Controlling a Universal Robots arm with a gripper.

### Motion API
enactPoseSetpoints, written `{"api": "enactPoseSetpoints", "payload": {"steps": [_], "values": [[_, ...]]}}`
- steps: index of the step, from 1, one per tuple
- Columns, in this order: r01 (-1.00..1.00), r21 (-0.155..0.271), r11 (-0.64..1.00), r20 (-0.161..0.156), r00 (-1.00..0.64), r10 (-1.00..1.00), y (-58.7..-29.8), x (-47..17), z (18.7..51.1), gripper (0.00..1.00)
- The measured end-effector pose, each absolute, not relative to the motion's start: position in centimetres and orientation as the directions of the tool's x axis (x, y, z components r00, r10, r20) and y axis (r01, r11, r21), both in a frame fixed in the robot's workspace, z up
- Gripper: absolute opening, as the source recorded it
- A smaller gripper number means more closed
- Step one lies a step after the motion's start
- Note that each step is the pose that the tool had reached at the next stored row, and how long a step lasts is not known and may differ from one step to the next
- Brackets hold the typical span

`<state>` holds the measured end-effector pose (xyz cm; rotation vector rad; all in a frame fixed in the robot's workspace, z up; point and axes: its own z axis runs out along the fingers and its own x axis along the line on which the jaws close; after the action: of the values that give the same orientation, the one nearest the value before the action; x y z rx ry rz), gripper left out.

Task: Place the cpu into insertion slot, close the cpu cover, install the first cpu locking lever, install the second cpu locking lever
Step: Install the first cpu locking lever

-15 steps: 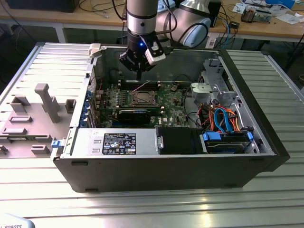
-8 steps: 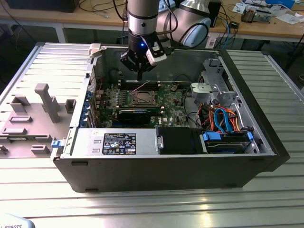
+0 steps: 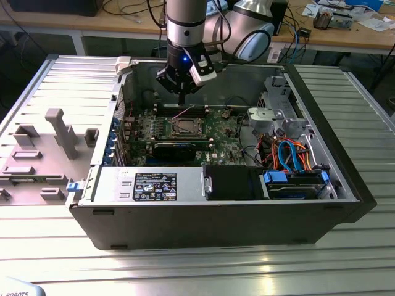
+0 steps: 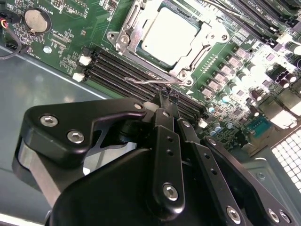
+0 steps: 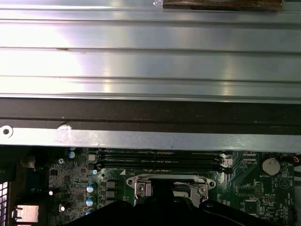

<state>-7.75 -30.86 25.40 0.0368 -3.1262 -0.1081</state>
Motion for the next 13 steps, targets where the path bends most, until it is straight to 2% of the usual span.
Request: {"api": "enactPoseSetpoints", "payload": {"steps": [13], "values": [[-0.023, 0.069, 0.997, 0.012, -1.0, -0.024, -30.86, -7.73, 25.15, 0.11]]}}
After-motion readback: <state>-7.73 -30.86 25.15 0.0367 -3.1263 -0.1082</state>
